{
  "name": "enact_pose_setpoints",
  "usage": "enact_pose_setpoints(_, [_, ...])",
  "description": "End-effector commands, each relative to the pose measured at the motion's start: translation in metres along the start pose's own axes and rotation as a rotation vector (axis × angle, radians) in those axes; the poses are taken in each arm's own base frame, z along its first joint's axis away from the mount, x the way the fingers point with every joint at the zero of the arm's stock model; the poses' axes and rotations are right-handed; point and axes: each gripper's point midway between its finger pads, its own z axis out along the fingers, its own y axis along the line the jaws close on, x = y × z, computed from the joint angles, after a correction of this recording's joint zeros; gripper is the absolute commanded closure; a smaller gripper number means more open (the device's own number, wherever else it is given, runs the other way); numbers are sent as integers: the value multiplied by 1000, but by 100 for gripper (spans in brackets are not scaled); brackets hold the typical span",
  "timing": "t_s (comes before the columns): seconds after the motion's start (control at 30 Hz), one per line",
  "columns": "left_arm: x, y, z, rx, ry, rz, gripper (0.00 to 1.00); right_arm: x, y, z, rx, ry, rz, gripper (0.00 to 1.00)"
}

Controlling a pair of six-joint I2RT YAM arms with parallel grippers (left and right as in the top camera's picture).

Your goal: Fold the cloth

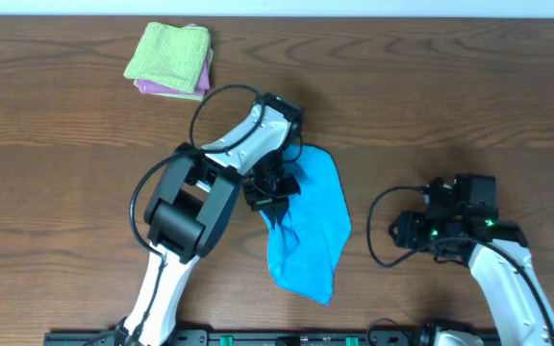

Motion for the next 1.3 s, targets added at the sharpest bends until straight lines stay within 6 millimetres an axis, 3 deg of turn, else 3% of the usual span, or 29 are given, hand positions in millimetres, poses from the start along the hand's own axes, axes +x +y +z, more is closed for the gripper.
enact_pose_setpoints(0.0, [-3, -3, -1, 16, -8, 22, 94, 12, 39, -2, -237, 39, -6, 43])
enact_pose_setpoints(0.33, [-13, -11, -2, 48, -48, 31, 94, 47, 68, 16, -523, 75, 25, 40])
enact_pose_setpoints(0.47, [-15, -14, -2, 56, -57, 37, 94, 47, 72, 21, -575, 52, 38, 41])
enact_pose_setpoints(0.83, [-13, -18, -2, 78, -43, 40, 94, 37, 91, 39, -543, 27, 5, 42])
enact_pose_setpoints(1.13, [-14, -19, -2, 82, -48, 43, 94, 44, 81, 56, -421, 58, 46, 44])
enact_pose_setpoints(1.2, [-14, -19, -2, 85, -50, 44, 94, 40, 83, 56, -431, 40, 30, 48])
enact_pose_setpoints(1.23, [-15, -20, -3, 87, -53, 42, 94, 37, 87, 56, -441, 26, 10, 59])
enact_pose_setpoints(1.27, [-15, -21, -3, 92, -52, 44, 94, 37, 90, 56, -446, 22, -1, 63])
